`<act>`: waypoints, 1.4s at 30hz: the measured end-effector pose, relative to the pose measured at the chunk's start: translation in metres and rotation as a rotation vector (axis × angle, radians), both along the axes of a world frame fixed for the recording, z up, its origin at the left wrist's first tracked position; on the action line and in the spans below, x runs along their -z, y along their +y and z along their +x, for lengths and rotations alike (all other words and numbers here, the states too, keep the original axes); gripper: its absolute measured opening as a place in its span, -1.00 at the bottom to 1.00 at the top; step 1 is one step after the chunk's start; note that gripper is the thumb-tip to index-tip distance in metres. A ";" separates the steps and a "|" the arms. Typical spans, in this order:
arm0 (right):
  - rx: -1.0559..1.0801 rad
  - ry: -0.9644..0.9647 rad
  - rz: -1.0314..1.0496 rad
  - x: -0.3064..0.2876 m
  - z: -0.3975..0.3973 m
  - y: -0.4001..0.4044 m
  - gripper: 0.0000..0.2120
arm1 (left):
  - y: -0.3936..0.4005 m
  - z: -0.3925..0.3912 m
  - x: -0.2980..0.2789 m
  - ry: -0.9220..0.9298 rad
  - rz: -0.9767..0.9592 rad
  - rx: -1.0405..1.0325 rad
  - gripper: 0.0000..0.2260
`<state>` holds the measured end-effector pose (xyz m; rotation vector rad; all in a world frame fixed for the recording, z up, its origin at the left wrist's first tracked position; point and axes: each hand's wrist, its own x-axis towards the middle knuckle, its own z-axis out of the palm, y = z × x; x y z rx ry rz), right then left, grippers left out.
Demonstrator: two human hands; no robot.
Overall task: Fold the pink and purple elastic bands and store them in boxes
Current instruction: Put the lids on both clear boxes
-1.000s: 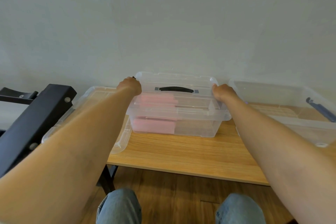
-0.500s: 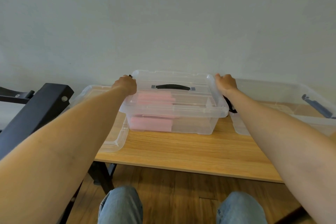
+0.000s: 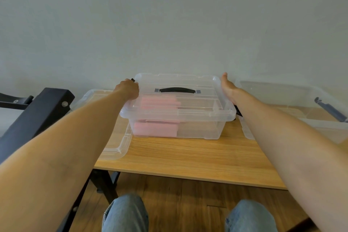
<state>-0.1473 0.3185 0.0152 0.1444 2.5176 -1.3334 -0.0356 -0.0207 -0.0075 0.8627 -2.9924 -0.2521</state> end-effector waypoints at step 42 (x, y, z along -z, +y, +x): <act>-0.082 -0.100 -0.114 -0.016 0.004 0.028 -0.34 | 0.003 0.015 -0.007 0.028 0.038 0.016 -0.70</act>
